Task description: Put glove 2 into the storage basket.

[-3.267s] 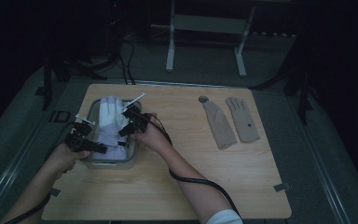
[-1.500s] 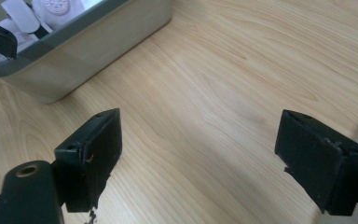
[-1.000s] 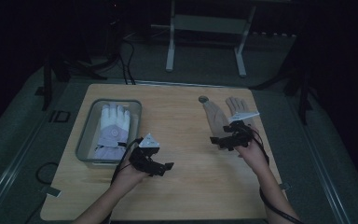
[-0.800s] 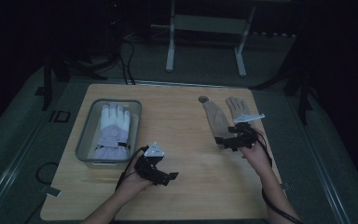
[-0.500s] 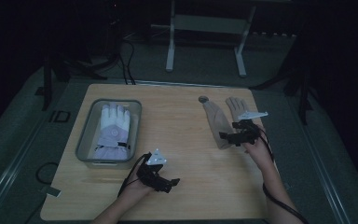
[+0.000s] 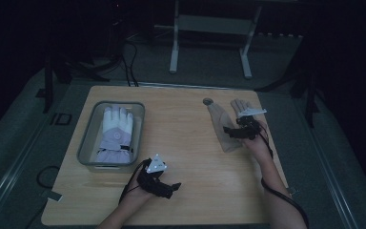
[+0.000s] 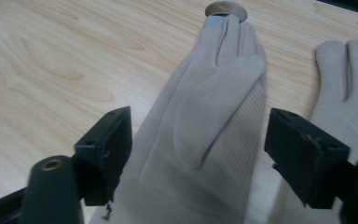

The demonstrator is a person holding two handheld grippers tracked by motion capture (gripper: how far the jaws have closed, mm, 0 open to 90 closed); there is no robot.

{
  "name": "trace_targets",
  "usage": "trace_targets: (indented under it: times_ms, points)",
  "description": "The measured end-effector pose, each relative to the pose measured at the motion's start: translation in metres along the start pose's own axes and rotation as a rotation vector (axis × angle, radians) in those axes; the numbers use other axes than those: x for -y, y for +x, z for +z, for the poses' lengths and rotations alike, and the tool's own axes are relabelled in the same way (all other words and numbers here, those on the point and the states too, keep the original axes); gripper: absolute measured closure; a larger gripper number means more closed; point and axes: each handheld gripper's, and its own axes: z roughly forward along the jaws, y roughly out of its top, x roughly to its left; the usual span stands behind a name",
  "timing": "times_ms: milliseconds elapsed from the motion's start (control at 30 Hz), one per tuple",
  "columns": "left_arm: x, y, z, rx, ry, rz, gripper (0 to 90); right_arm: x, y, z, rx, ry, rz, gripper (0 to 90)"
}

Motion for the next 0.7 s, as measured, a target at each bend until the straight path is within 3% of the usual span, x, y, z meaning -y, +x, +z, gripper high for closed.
trace_targets:
  times_ms: [67, 133, 200, 400, 533, 633, 700]
  points:
    - [0.002, 0.0, 0.001, 0.003, -0.001, -0.011, 1.4, -0.002, 0.001, 0.007, 0.032, 0.014, -0.021, 24.0]
    - [0.004, 0.0, 0.002, 0.007, 0.002, -0.016, 1.4, -0.004, 0.001, 0.015, 0.025, 0.027, -0.034, 26.0]
    - [0.005, 0.0, 0.003, 0.014, 0.0, -0.018, 1.4, -0.005, 0.0, 0.022, 0.048, 0.043, -0.039, 30.9]
    - [0.007, -0.001, 0.004, 0.034, -0.005, -0.027, 1.4, -0.004, -0.005, 0.039, 0.044, 0.072, -0.024, 34.0]
    - [0.009, -0.002, 0.004, 0.026, -0.019, -0.021, 1.4, -0.001, -0.009, 0.047, 0.031, 0.096, 0.001, 38.1]
    - [0.01, -0.001, 0.003, 0.034, -0.029, -0.02, 1.4, 0.0, -0.008, 0.046, 0.014, 0.095, 0.002, 49.1]
    - [0.01, -0.002, 0.003, 0.042, -0.038, -0.019, 1.4, -0.001, -0.007, 0.045, -0.004, 0.097, 0.006, 63.9]
